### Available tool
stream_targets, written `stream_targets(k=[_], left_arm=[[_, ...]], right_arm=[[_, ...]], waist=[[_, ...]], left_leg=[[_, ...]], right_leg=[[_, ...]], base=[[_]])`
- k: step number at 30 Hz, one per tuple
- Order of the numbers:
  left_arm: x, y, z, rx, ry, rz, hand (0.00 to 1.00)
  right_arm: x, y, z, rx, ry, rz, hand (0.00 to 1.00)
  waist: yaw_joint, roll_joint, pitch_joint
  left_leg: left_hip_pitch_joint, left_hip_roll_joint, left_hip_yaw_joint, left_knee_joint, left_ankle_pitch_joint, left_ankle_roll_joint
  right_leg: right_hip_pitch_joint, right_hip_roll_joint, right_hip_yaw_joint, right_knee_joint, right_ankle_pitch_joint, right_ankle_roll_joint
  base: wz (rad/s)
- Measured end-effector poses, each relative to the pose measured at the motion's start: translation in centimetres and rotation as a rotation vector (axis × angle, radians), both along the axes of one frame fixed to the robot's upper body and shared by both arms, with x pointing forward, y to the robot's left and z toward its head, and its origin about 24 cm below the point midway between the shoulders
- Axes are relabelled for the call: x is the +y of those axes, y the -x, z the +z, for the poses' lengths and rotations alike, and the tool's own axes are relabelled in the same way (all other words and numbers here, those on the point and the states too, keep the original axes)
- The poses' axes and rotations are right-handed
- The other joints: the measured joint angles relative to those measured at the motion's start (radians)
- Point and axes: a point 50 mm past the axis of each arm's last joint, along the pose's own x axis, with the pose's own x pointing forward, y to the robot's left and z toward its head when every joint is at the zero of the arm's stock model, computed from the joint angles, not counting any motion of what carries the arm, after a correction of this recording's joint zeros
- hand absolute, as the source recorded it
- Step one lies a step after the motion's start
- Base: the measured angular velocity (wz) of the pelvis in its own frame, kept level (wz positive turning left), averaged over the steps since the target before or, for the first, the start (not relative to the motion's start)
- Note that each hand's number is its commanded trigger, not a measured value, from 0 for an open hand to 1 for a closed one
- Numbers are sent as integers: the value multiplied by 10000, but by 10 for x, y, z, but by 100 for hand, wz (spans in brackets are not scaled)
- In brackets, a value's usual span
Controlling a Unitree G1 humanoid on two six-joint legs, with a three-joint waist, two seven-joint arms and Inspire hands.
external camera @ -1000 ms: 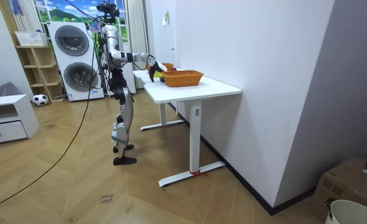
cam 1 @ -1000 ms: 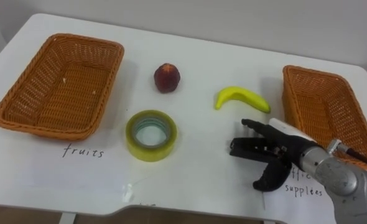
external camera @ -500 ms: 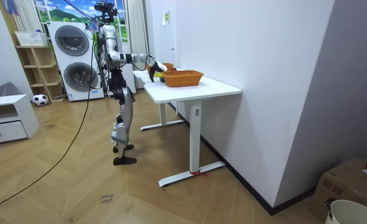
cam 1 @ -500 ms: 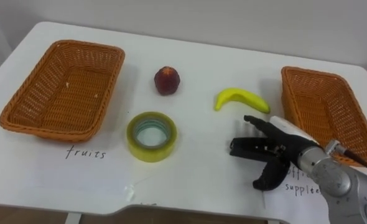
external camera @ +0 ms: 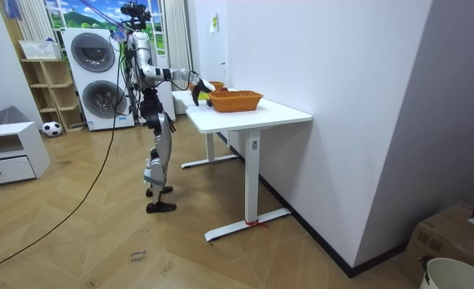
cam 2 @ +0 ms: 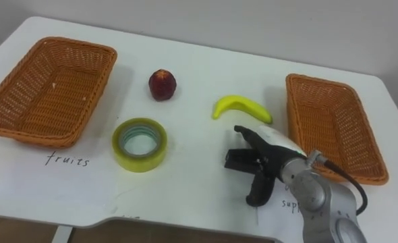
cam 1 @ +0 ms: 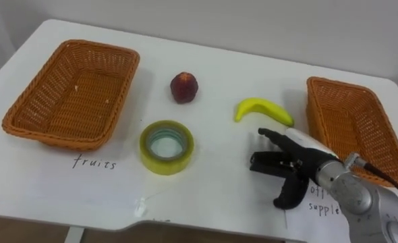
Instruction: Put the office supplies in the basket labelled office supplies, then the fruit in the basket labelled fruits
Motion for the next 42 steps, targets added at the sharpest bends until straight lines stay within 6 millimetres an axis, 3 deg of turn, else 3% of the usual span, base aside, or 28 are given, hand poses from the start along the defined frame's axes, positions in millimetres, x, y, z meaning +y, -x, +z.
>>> stream_targets(k=[28, 29, 30, 31, 42], left_arm=[[-1, -5, -1, 420, -42, -123, 0], [-1, -5, -1, 433, -75, -101, 0], [-1, -5, -1, 433, -116, -70, 0], [-1, -5, -1, 430, -133, -56, 0], [-1, -8, -1, 469, -292, 32, 0]], right_arm=[[-7, -7, -8, 1068, 292, -274, 0], [-7, -7, -8, 1108, 286, -303, 49], [-7, -9, -8, 1180, 288, -308, 92], [-7, -10, -9, 1219, 290, -305, 100], [-4, -16, -11, 933, 1111, -316, 100]], waist=[[203, -11, -6], [205, -13, -7], [205, -17, -8], [204, -23, -10], [230, -120, -39]], left_leg=[[0, -14, -11, 0, -2, -1], [1, -13, -10, -5, -2, -1], [3, -13, -11, -6, -2, -1], [5, -12, -11, -6, -2, -1], [-2, -18, -74, 98, -3, 0]], right_leg=[[41, -13, -48, 12, 4, -7], [39, -12, -48, 12, 4, -7], [38, -10, -35, 14, 4, -7], [38, -9, -25, 14, 4, -7], [99, -12, -26, 12, 21, -27]], base=[[0], [0], [0], [0], [1]])
